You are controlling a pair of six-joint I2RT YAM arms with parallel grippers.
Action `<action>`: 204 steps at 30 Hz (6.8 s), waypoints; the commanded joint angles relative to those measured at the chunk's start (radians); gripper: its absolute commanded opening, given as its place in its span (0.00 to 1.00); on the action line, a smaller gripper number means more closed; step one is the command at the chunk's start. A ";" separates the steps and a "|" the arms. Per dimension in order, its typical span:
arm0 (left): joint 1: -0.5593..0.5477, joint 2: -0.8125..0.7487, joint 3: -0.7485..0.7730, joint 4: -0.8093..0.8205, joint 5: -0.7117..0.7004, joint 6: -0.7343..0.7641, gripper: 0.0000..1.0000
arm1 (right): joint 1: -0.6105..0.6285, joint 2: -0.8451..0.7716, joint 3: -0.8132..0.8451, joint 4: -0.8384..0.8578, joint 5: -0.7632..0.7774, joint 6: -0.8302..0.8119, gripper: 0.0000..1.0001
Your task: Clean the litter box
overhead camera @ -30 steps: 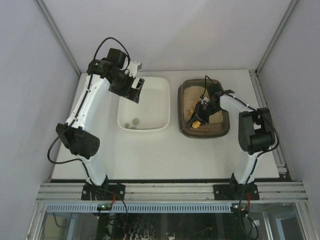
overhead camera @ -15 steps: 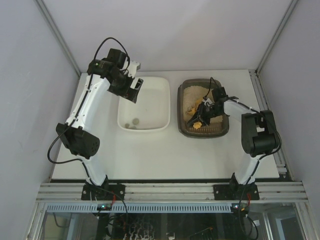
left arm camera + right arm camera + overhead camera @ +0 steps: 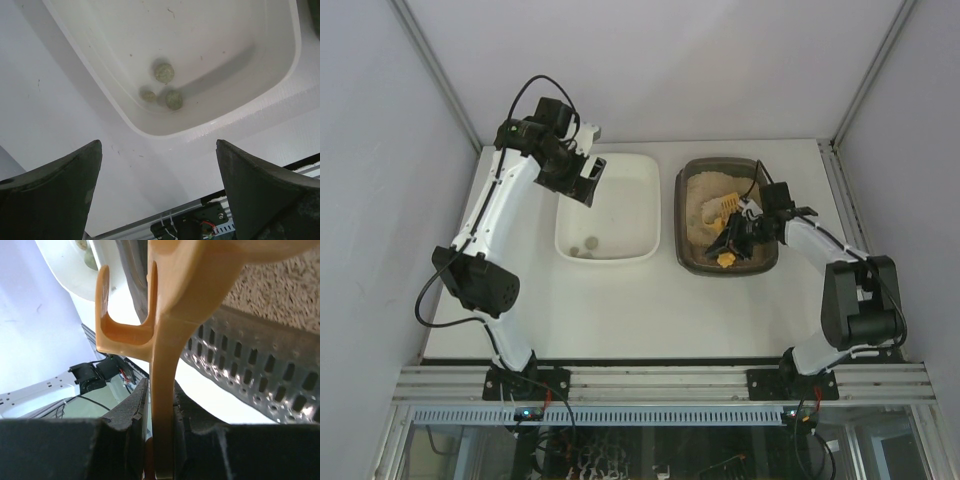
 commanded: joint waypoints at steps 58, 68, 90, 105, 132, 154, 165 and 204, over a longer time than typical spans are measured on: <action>0.000 -0.284 -0.566 0.150 -0.124 -0.019 1.00 | 0.024 -0.298 -0.498 0.897 0.146 0.216 0.00; 0.000 -0.287 -0.575 0.151 -0.131 -0.021 1.00 | -0.068 -0.221 -0.618 1.321 -0.192 0.579 0.00; 0.000 -0.284 -0.583 0.152 -0.152 -0.022 1.00 | -0.014 0.019 -0.470 2.080 -0.140 1.155 0.00; 0.000 -0.277 -0.593 0.157 -0.157 -0.019 1.00 | 0.032 0.034 -0.488 2.076 -0.086 1.275 0.00; 0.000 -0.267 -0.603 0.164 -0.150 -0.021 1.00 | -0.022 -0.076 -0.530 1.483 -0.202 0.850 0.00; 0.002 -0.295 -0.599 0.172 -0.193 -0.030 1.00 | 0.095 -0.296 -0.051 0.105 0.212 -0.118 0.00; 0.270 -0.309 -0.339 0.009 0.108 -0.002 1.00 | 0.388 0.010 0.455 -0.269 0.568 -0.265 0.00; 0.245 -0.311 -0.310 0.068 -0.031 -0.048 1.00 | 0.584 0.008 0.637 -0.636 1.073 -0.373 0.00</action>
